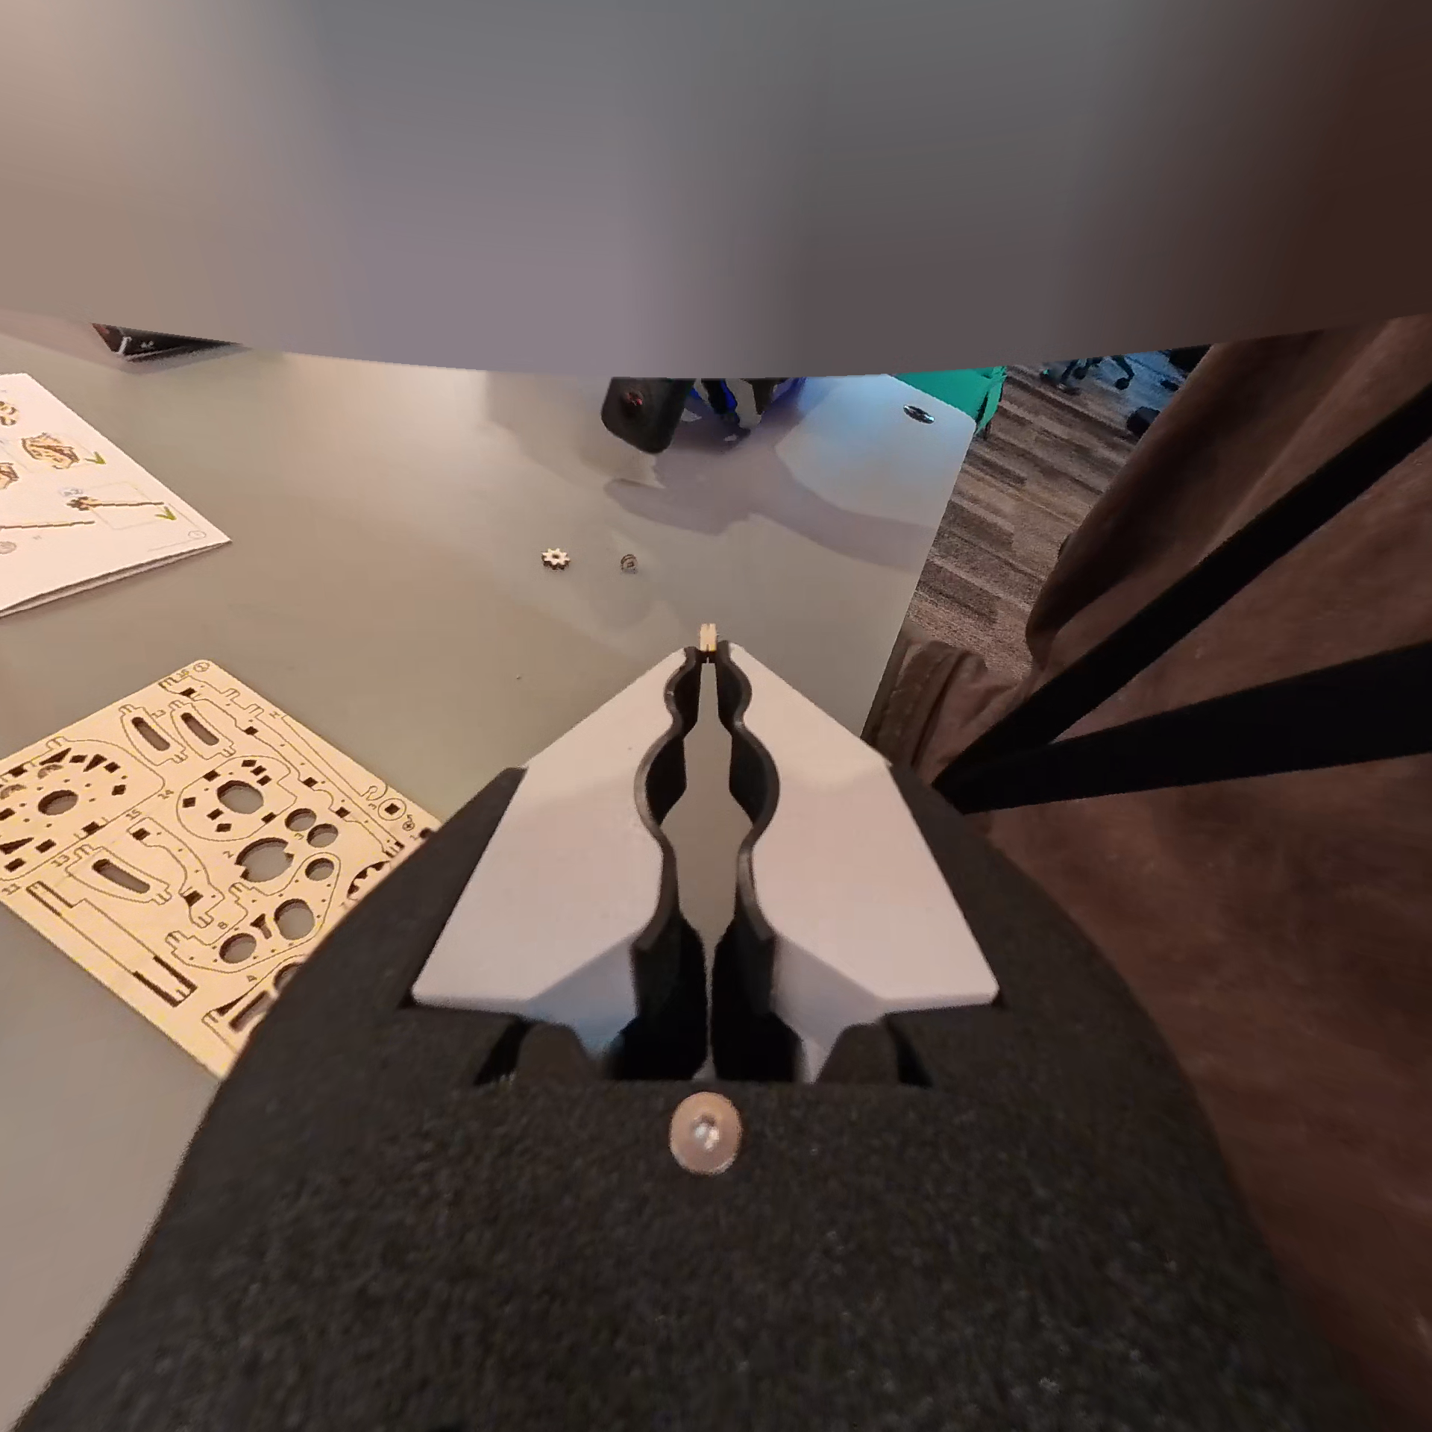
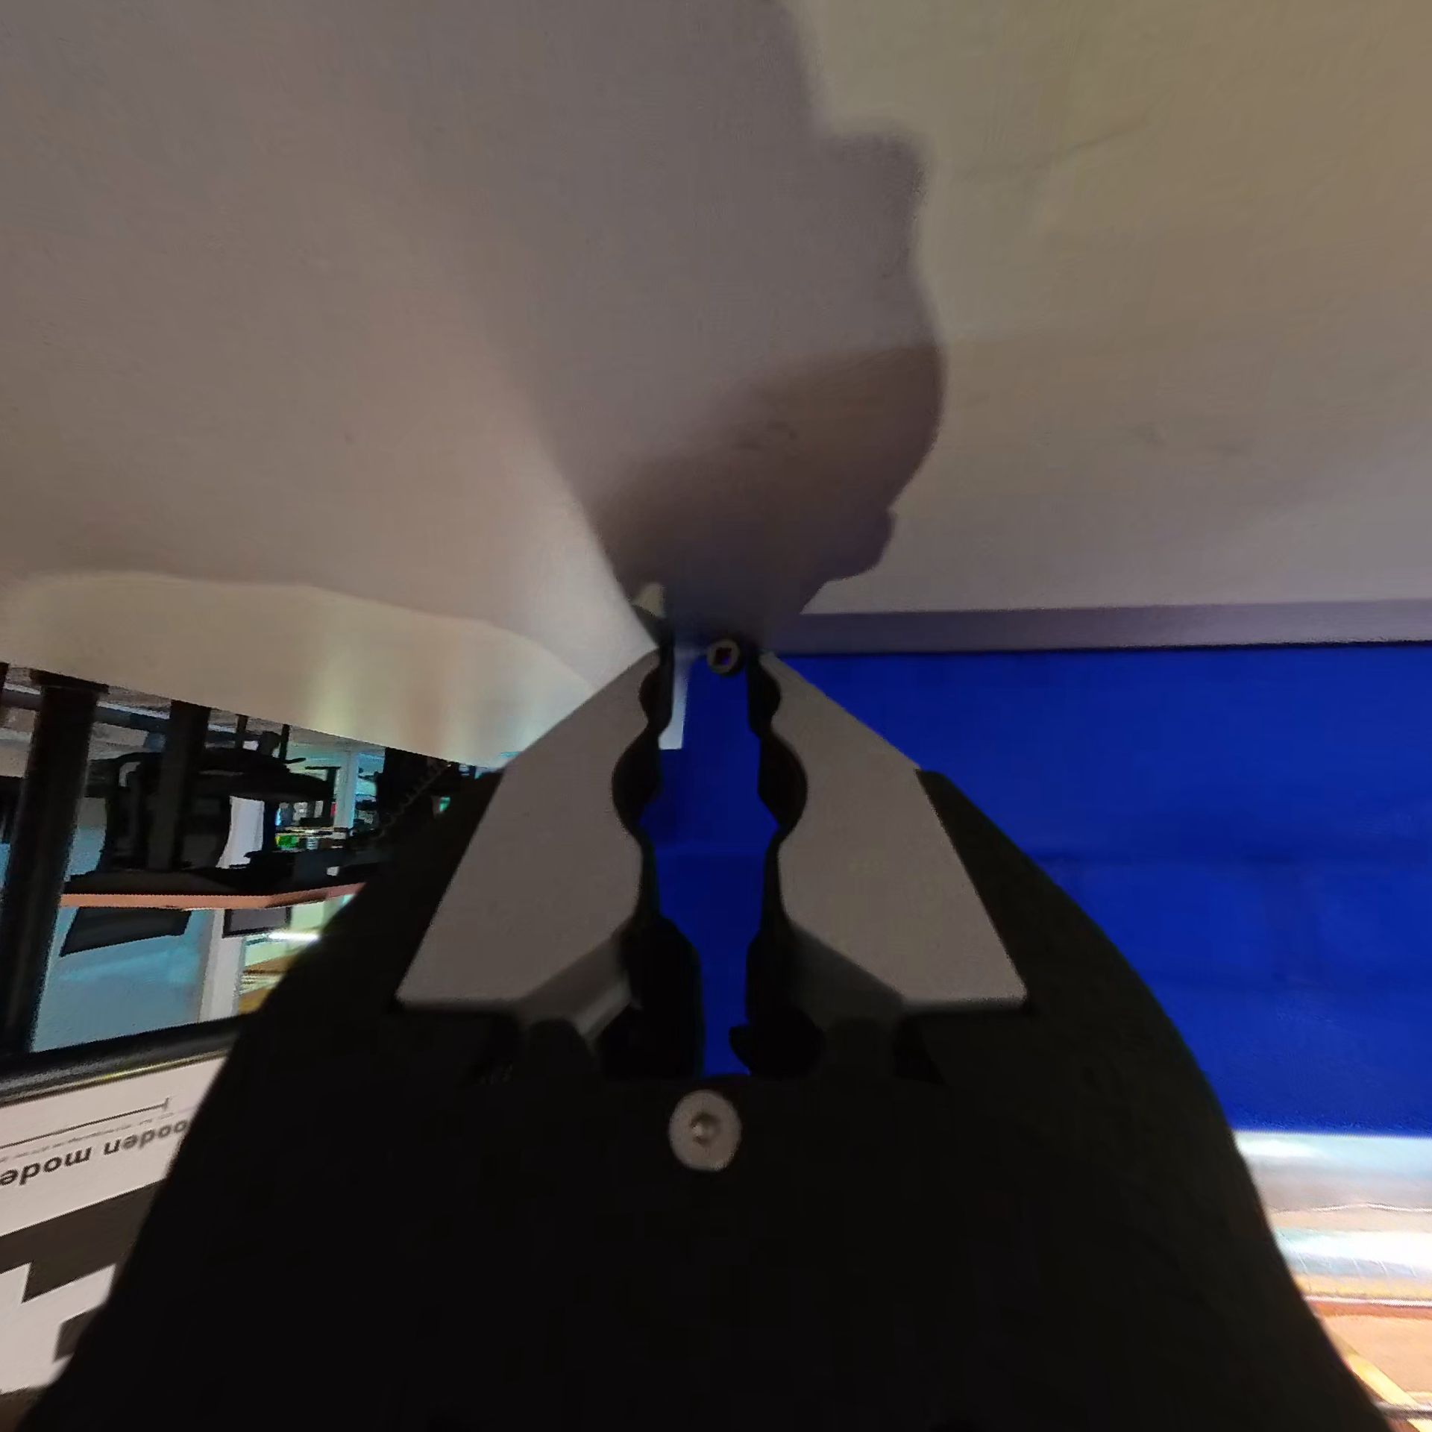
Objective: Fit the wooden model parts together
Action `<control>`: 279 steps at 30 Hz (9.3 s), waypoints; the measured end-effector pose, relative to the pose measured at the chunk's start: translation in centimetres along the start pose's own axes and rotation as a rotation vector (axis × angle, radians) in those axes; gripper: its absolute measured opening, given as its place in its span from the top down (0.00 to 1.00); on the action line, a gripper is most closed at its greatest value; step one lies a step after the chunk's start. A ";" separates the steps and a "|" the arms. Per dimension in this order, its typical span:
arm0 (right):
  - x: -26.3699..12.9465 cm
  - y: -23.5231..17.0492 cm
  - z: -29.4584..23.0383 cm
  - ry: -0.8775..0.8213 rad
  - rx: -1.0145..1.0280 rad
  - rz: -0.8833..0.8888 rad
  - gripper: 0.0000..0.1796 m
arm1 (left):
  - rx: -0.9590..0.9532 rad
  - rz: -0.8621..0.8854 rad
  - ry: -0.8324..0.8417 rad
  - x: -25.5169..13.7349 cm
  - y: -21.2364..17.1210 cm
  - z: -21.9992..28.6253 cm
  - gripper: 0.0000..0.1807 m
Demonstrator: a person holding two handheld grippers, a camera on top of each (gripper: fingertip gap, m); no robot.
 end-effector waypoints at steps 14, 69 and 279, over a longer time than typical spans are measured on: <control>-10.4 5.2 -6.4 0.213 0.127 1.019 0.96 | 0.009 -0.029 0.009 0.5 -0.4 -0.1 0.99; -8.3 6.1 -12.5 0.052 0.484 1.399 0.94 | 0.085 -0.133 0.006 2.5 -1.4 0.9 0.99; -15.8 8.2 -13.2 0.430 0.396 1.984 0.98 | 1.127 -0.232 0.313 10.5 -1.6 4.6 0.99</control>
Point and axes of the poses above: each gripper's, where its closed fingertips meet, x out along the fingers, y out of its top, z = x × y across the jaws, the point moved 8 cm from there along -x, back along the fingers, and after that the axes turned 4 degrees about z, right-handed, at the moved point
